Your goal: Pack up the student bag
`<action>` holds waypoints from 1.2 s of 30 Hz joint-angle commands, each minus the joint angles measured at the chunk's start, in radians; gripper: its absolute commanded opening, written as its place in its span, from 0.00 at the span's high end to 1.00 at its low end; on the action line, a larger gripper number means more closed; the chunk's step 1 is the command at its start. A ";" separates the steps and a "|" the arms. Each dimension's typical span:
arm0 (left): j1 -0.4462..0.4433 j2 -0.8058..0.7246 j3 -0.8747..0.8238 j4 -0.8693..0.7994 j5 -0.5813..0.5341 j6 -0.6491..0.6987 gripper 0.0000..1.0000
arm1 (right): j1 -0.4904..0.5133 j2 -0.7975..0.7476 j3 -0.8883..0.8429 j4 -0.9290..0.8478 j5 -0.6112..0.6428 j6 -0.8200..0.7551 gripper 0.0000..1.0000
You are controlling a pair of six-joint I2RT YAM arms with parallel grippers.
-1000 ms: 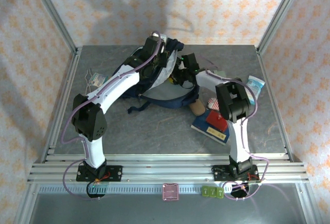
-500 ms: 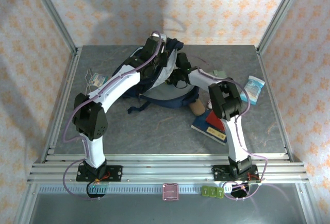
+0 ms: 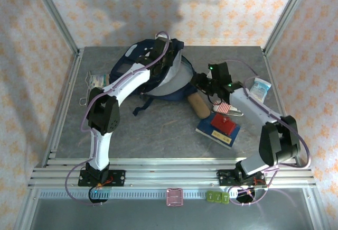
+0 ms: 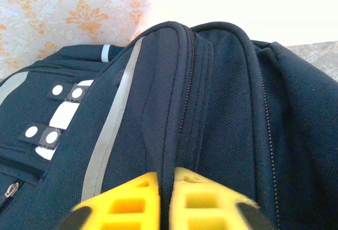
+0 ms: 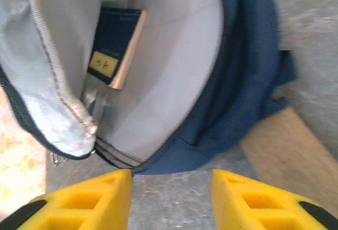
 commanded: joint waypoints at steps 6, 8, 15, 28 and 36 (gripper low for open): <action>-0.072 -0.130 -0.167 0.112 0.086 -0.081 0.53 | -0.004 -0.104 -0.140 -0.116 0.151 -0.027 0.56; -0.084 -0.178 -0.229 0.133 0.120 -0.101 0.52 | -0.005 -0.128 -0.157 -0.135 0.157 -0.023 0.56; -0.122 -0.338 -0.552 0.270 0.382 -0.208 0.49 | 0.000 -0.217 -0.263 -0.193 0.135 -0.002 0.56; -0.284 -0.301 -0.806 0.358 0.523 -0.275 0.50 | 0.064 -0.222 -0.470 -0.135 0.151 0.069 0.56; -0.332 -0.265 -0.805 0.340 0.533 -0.259 0.50 | -0.008 -0.186 -0.444 -0.171 0.333 0.093 0.54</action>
